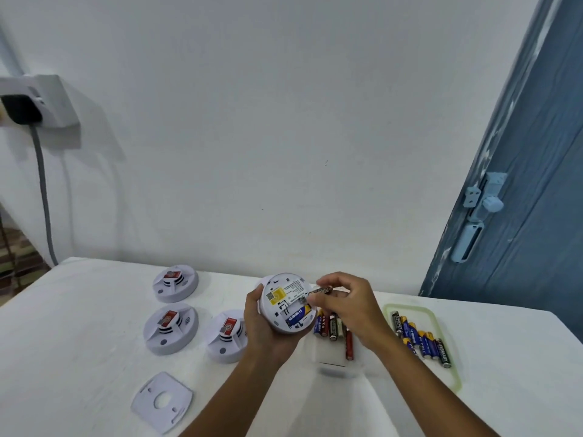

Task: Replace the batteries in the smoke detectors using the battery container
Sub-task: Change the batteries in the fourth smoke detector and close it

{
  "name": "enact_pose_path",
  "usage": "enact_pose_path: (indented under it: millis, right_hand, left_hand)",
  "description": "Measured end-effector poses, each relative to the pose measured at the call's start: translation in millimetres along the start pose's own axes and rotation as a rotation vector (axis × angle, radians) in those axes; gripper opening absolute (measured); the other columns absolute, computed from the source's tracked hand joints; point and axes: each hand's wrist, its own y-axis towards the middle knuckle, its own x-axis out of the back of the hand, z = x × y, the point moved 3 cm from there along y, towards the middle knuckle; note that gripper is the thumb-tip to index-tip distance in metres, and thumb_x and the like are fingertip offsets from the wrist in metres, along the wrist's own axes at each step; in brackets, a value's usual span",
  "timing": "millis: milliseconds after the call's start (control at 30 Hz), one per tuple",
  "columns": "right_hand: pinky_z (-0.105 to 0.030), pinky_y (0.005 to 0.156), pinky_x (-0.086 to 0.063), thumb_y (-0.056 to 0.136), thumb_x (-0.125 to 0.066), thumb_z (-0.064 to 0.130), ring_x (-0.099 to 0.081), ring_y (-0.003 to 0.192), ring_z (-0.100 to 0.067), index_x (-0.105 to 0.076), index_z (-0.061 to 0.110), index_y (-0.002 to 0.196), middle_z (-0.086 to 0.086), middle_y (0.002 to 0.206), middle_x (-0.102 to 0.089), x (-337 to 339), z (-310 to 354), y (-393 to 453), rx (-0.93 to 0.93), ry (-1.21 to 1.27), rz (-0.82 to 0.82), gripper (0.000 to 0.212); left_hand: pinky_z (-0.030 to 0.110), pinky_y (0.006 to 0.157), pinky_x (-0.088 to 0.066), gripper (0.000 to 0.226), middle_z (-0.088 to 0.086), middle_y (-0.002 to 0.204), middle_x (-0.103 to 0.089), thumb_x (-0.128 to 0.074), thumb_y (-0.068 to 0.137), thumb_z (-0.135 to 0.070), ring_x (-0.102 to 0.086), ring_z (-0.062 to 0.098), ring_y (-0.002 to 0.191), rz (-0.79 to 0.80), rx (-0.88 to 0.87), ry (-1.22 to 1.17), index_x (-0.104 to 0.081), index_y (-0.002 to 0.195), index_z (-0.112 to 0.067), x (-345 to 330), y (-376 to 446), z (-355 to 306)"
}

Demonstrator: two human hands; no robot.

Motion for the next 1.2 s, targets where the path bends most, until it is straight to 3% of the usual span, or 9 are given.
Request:
enact_pose_path:
  millis: [233,333,500,633,733,833,967,1100,1200]
  right_hand:
    - [-0.028,0.056,-0.055,0.078,-0.075,0.0,-0.066,0.058,-0.018,-0.073,0.007,0.087,-0.011,0.084,-0.065,-16.2,-6.0,-4.7,0.055,-0.115,-0.061,0.011]
    - [-0.019,0.058,-0.051,0.076,-0.075,0.001,-0.063,0.066,-0.008,-0.067,0.018,0.077,-0.003,0.083,-0.062,-18.9,-3.2,-9.7,0.17,-0.252,-0.107,0.019]
    - [-0.006,0.061,-0.04,0.073,-0.078,0.008,-0.055,0.071,0.002,-0.07,0.009,0.076,0.006,0.077,-0.052,-28.2,5.9,-18.8,0.397,-0.484,-0.052,0.009]
    - [-0.005,0.074,-0.044,0.078,-0.077,0.012,-0.058,0.082,-0.003,-0.076,0.005,0.095,0.002,0.086,-0.057,-34.5,9.1,-22.0,0.393,-0.467,-0.023,0.019]
    - [-0.008,0.075,-0.047,0.08,-0.076,0.012,-0.06,0.09,-0.008,-0.075,0.005,0.101,0.003,0.09,-0.058,-34.0,10.9,-21.6,0.327,-0.375,-0.02,0.022]
    - [-0.011,0.064,-0.047,0.073,-0.081,0.009,-0.06,0.077,-0.004,-0.075,0.012,0.094,0.003,0.087,-0.061,-28.7,11.2,-19.8,0.216,-0.202,-0.03,0.021]
    - [-0.015,0.053,-0.046,0.062,-0.09,0.017,-0.05,0.08,-0.011,-0.058,0.021,0.104,0.001,0.094,-0.053,-17.1,4.7,-17.3,0.092,-0.046,-0.12,0.053]
    - [-0.024,0.081,-0.051,0.059,-0.091,0.027,-0.05,0.116,-0.018,-0.037,0.036,0.135,0.004,0.129,-0.045,-15.9,-6.1,-15.5,-0.04,0.059,-0.118,0.094]
    - [-0.03,0.089,-0.053,0.064,-0.088,0.016,-0.054,0.118,-0.023,-0.032,0.036,0.141,0.001,0.133,-0.047,-18.8,-9.1,-16.4,-0.102,0.218,-0.103,0.097]
  left_hand:
    - [0.049,0.095,-0.043,0.055,0.022,0.108,-0.068,-0.046,0.087,-0.047,-0.057,0.037,0.104,0.007,0.018,0.014,-0.059,0.125,-0.01,-2.7,-2.2,-0.8]
    - [0.05,0.097,-0.041,0.051,0.021,0.105,-0.069,-0.048,0.086,-0.046,-0.057,0.037,0.105,0.002,0.018,0.003,-0.063,0.118,-0.01,-5.1,-3.4,0.3]
    - [0.044,0.084,-0.049,0.049,0.019,0.094,-0.071,-0.047,0.086,-0.047,-0.06,0.034,0.095,-0.011,0.052,-0.002,-0.064,0.111,-0.008,-12.9,-6.3,0.8]
    - [0.038,0.068,-0.058,0.048,0.017,0.086,-0.07,-0.05,0.085,-0.045,-0.062,0.03,0.086,-0.005,0.055,-0.017,-0.062,0.108,-0.004,-21.4,-6.9,0.4]
    - [0.038,0.073,-0.057,0.052,0.017,0.091,-0.066,-0.056,0.077,-0.044,-0.06,0.03,0.089,0.026,0.062,-0.024,-0.061,0.111,-0.004,-27.1,-6.8,-0.2]
    - [0.039,0.083,-0.049,0.053,0.018,0.094,-0.064,-0.057,0.072,-0.043,-0.059,0.031,0.091,0.05,0.051,-0.009,-0.062,0.108,-0.003,-31.9,-6.6,0.0]
    - [0.038,0.083,-0.045,0.053,0.017,0.095,-0.063,-0.054,0.072,-0.042,-0.057,0.03,0.091,0.077,-0.016,0.056,-0.062,0.109,-0.005,-38.9,-7.6,-1.3]
    - [0.039,0.075,-0.054,0.053,0.018,0.097,-0.067,-0.055,0.071,-0.042,-0.06,0.031,0.093,0.121,-0.036,0.065,-0.064,0.109,-0.007,-47.2,-10.4,2.6]
    - [0.038,0.073,-0.056,0.052,0.017,0.099,-0.069,-0.054,0.072,-0.043,-0.06,0.031,0.095,0.148,-0.03,0.07,-0.066,0.109,-0.008,-52.6,-11.4,4.3]
